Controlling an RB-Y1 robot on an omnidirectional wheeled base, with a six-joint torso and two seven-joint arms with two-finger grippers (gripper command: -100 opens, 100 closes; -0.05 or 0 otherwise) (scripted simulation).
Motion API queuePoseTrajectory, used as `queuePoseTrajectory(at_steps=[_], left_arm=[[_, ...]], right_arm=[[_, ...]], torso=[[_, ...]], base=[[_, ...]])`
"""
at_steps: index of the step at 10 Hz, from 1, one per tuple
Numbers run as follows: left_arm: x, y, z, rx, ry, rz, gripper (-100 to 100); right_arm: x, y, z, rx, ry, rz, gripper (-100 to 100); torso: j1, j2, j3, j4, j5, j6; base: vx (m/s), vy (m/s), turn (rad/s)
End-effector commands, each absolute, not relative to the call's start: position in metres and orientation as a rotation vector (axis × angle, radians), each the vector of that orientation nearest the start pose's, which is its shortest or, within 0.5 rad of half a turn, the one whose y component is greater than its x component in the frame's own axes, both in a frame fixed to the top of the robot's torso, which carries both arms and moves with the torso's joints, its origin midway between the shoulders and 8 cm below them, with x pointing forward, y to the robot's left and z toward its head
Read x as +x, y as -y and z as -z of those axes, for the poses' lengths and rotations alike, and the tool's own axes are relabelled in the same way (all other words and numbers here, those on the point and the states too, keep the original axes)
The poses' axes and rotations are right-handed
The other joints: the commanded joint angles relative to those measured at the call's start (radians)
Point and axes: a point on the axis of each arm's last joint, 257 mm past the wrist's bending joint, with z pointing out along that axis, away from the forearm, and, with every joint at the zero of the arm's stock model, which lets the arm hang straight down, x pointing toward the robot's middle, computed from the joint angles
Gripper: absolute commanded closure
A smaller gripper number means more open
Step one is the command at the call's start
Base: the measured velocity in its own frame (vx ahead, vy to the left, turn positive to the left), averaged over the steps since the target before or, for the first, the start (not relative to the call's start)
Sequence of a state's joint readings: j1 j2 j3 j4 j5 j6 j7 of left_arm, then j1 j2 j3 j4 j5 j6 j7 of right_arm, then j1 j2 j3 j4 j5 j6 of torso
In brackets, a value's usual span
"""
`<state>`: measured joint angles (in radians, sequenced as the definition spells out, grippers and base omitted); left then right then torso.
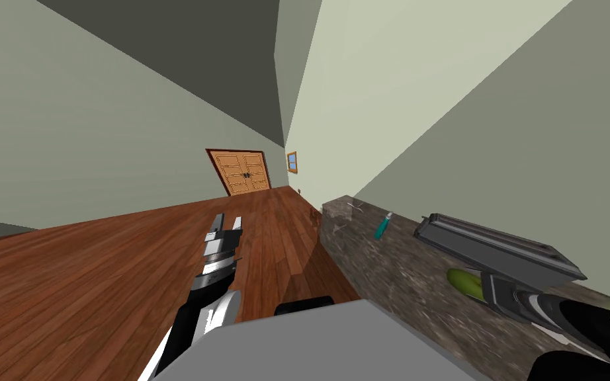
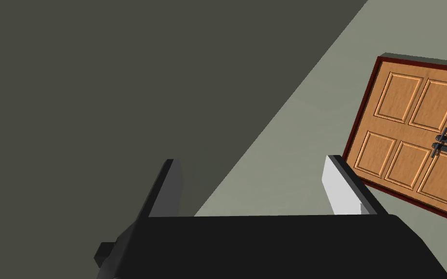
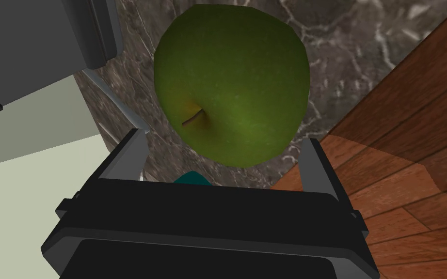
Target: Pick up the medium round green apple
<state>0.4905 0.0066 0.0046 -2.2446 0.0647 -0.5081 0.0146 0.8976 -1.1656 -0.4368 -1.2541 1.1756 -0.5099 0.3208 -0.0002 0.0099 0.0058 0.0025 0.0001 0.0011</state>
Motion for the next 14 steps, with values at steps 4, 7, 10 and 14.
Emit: queuePoseTrajectory(at_steps=[4, 7, 10, 14], left_arm=[[0.349, -0.289, -0.014, -0.715, -0.583, 1.35, 0], [0.349, -0.289, -0.013, -0.715, -0.583, 1.35, 0], [0.349, -0.289, -0.013, -0.715, -0.583, 1.35, 0], [0.349, -0.289, -0.013, -0.715, -0.583, 1.349, 0]], right_arm=[[0.099, 0.768, 0.286, -0.771, -2.526, 0.796, -100], [0.094, 0.771, 0.288, -0.756, -2.534, 0.802, 100], [0.095, 0.771, 0.288, -0.756, -2.534, 0.802, 100], [0.11, 0.763, 0.284, -0.807, -2.507, 0.785, 100]], torso=[[-0.001, -0.001, 0.0, 0.0, 0.0, 0.0], [-0.001, -0.004, -0.002, -0.001, 0.0, 0.001], [-0.001, -0.007, -0.004, -0.002, 0.0, 0.001], [-0.001, -0.009, -0.005, -0.002, 0.0, 0.003]], base=[[-0.106, 0.004, 0.315], [-0.048, 0.007, 0.107], [0.0, 0.0, 0.0], [0.03, -0.001, -0.13]])
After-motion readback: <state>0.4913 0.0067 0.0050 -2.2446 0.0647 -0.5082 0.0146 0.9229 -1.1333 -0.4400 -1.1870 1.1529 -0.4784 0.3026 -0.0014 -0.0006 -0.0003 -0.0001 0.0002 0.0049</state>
